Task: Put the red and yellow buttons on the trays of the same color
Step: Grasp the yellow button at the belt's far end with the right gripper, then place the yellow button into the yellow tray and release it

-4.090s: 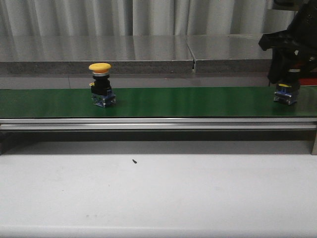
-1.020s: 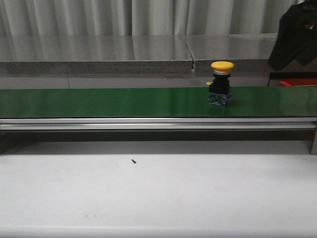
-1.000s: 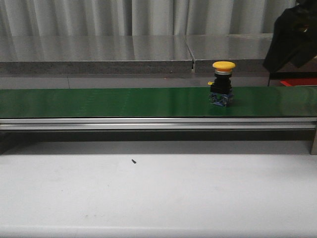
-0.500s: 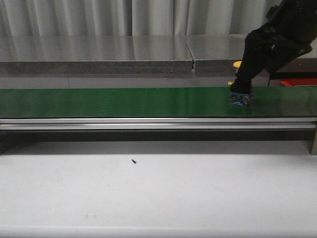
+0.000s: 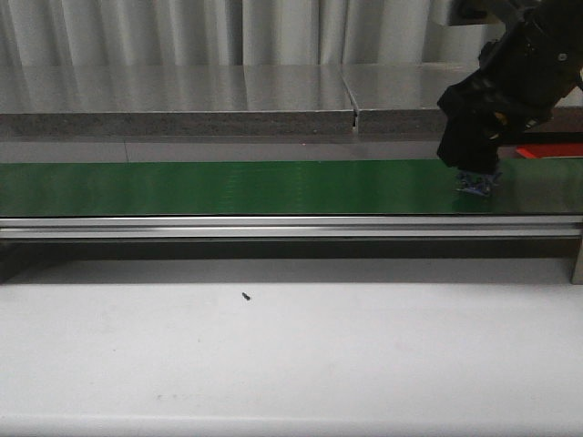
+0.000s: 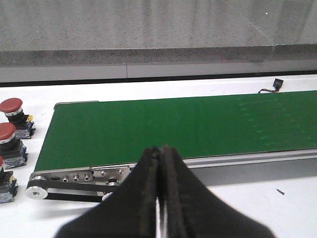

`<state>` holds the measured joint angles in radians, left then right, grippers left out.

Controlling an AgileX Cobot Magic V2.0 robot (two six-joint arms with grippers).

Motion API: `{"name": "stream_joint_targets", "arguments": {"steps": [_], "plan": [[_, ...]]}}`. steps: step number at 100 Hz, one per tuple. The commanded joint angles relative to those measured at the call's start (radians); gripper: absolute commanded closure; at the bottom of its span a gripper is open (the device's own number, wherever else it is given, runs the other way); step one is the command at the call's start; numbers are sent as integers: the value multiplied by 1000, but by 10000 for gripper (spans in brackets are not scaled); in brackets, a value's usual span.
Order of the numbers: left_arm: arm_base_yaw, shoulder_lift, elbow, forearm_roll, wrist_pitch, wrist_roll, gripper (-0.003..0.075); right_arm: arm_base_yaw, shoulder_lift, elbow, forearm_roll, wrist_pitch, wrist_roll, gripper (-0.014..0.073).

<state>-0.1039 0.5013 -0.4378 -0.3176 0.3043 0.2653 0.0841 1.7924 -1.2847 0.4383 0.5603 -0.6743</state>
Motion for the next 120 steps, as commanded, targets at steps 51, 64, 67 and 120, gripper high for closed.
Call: {"name": "stream_joint_targets", "arguments": {"steps": [51, 64, 67, 120], "plan": [[-7, 4, -29, -17, -78, -1, 739, -286, -184, -67, 34, 135, 86, 423], [-7, 4, -29, -17, -78, -1, 739, -444, -185, -55, 40, 154, 90, 423], [-7, 4, -29, -17, -78, -1, 739, -474, -185, -48, 47, 146, 90, 423], [-7, 4, -29, -17, -78, -1, 739, -596, -14, 101, 59, -89, 89, 423]]}}
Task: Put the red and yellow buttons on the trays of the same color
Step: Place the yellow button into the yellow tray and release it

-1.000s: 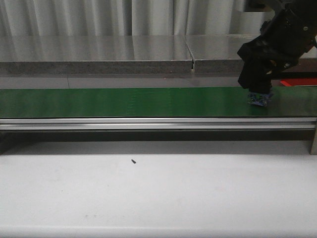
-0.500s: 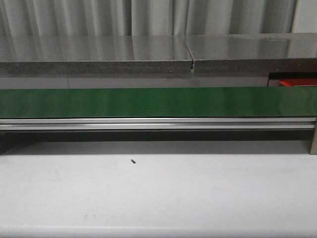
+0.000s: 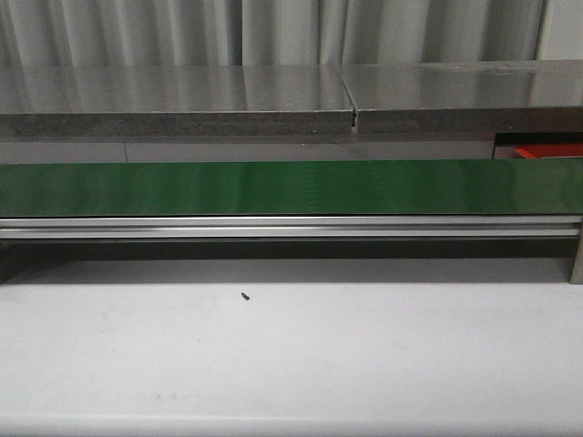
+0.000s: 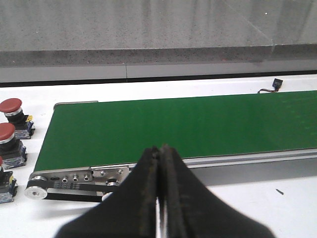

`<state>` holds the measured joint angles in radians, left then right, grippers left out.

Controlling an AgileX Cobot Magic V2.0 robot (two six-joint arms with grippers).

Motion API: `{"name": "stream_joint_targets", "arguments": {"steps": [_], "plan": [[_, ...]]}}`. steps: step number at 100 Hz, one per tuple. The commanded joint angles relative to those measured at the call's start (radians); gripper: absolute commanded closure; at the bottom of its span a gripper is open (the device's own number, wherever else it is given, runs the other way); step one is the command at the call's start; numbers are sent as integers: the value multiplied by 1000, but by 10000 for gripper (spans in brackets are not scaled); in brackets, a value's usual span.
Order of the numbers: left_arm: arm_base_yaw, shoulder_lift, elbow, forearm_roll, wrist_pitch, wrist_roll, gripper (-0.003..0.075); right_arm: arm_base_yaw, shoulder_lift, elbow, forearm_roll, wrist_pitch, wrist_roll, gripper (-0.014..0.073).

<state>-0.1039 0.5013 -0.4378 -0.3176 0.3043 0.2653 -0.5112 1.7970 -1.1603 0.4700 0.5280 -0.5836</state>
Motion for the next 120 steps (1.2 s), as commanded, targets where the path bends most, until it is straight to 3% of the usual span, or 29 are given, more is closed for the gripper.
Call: {"name": "stream_joint_targets", "arguments": {"steps": [1, 36, 55, 64, 94, 120], "plan": [[-7, 4, -29, -17, -78, -1, 739, -1, -17, -24, 28, -58, -2, 423], [-7, 4, -29, -17, -78, -1, 739, -1, 43, -23, 29, -57, -2, 385], [-7, 4, -29, -17, -78, -1, 739, -2, 18, -23, 30, -48, -2, 104], [-7, 4, -29, -17, -78, -1, 739, -2, -8, -23, 33, -49, -2, 19], [-7, 4, -29, -17, -78, -1, 739, 17, -186, -23, 58, -47, -2, 11], [-7, 4, -29, -17, -78, -1, 739, 186, -386, -14, 58, -36, -30, 11]]}}
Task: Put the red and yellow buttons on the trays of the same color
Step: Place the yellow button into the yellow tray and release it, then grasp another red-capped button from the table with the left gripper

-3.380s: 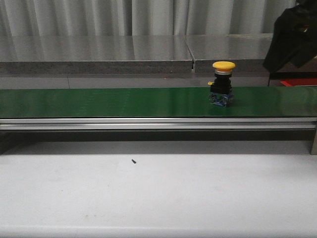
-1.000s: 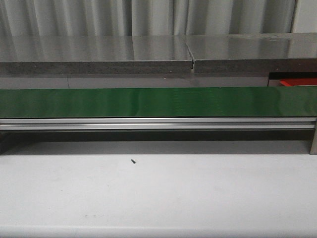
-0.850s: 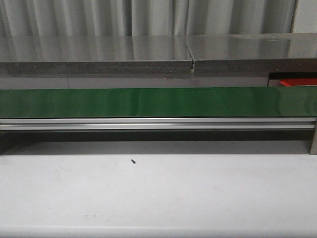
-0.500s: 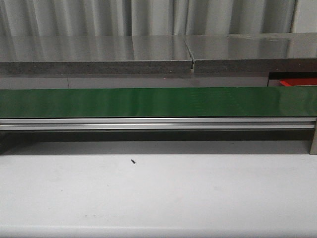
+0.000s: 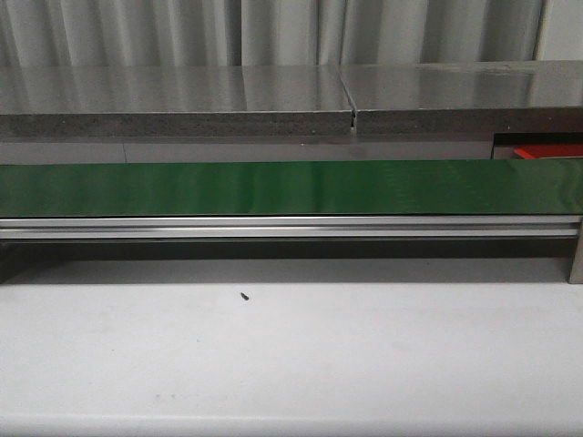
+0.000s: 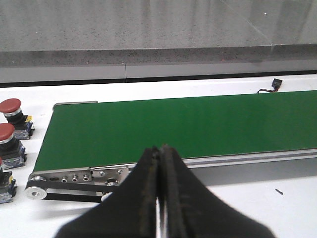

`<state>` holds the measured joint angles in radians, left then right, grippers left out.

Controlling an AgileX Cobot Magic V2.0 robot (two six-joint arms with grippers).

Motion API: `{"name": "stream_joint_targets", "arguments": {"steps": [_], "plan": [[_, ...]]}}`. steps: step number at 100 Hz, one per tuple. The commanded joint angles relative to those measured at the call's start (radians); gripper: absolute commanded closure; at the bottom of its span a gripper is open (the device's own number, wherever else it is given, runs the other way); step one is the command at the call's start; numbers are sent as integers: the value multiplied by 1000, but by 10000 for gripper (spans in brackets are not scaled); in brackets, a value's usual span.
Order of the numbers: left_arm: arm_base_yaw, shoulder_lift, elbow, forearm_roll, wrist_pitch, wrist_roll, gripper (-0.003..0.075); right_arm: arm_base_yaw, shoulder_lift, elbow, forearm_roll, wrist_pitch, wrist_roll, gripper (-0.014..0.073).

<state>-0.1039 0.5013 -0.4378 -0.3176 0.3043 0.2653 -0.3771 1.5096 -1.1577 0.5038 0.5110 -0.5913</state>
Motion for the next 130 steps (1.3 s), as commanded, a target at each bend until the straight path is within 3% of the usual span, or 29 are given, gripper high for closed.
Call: {"name": "stream_joint_targets", "arguments": {"steps": [1, 29, 48, 58, 82, 98, 112, 130], "plan": [[-7, 4, -29, -17, -78, -1, 739, 64, -109, -16, 24, -17, -22, 11], [-7, 4, -29, -17, -78, -1, 739, 248, -327, 124, 22, -7, -36, 12], [-7, 4, -29, -17, -78, -1, 739, 277, -466, 305, 22, -2, -36, 38], [-7, 4, -29, -17, -78, -1, 739, 277, -535, 386, 25, -21, -36, 162], [-7, 4, -29, -17, -78, -1, 738, 277, -662, 423, 31, -41, -36, 669], [-7, 4, -29, -17, -78, -1, 729, 277, -678, 423, 31, -33, -36, 662], [-7, 4, -29, -11, -67, -1, 598, 277, -671, 423, 31, -33, -36, 662], [-7, 12, -46, -4, 1, -14, 216, 277, -669, 423, 31, -33, -36, 662]]}}
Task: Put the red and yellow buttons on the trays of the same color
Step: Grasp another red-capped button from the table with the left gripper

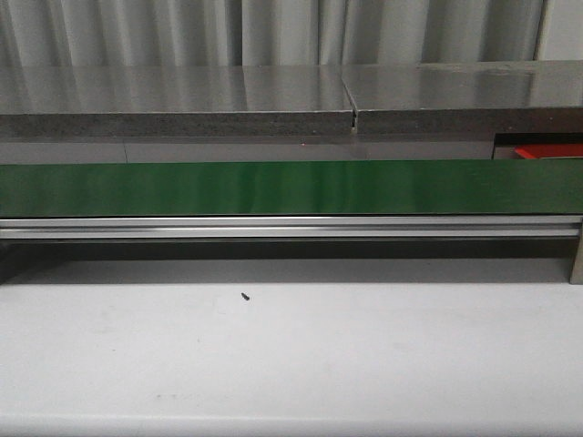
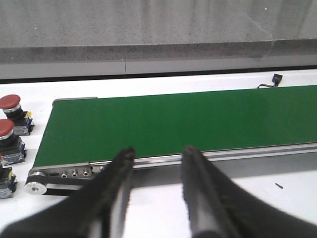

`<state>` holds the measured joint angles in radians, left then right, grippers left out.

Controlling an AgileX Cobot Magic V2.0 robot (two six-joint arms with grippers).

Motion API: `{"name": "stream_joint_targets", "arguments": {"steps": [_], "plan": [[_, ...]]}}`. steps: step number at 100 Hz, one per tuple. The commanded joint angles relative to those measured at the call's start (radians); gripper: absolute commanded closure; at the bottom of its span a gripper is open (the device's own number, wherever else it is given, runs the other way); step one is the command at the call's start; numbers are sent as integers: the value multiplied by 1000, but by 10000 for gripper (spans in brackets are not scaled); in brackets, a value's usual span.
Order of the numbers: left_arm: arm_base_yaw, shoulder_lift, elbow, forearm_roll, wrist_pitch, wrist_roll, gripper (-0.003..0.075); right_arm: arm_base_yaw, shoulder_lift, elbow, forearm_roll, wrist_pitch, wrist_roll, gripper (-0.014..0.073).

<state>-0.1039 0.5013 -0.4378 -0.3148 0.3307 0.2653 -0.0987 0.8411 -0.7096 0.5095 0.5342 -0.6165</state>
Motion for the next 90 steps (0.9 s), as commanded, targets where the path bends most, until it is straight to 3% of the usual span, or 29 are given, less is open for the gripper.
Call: {"name": "stream_joint_targets", "arguments": {"steps": [1, 11, 31, 54, 71, 90], "plan": [[-7, 12, -51, -7, -21, -17, 190, -1, 0, -25, 26, -56, -11, 662], [-5, 52, -105, -4, 38, -57, 96, -1, 0, -25, 26, -56, -11, 662], [56, 192, -287, -4, 55, -125, 99, -1, 0, -25, 26, -56, -11, 662], [242, 433, -514, -6, 176, -137, 100, -1, 0, -25, 26, -56, -11, 662], [398, 602, -598, -39, 220, -137, 101, -1, 0, -25, 26, -56, -11, 662], [505, 778, -628, -73, 220, -137, 101, -1, 0, -25, 26, -56, -11, 662]]}}
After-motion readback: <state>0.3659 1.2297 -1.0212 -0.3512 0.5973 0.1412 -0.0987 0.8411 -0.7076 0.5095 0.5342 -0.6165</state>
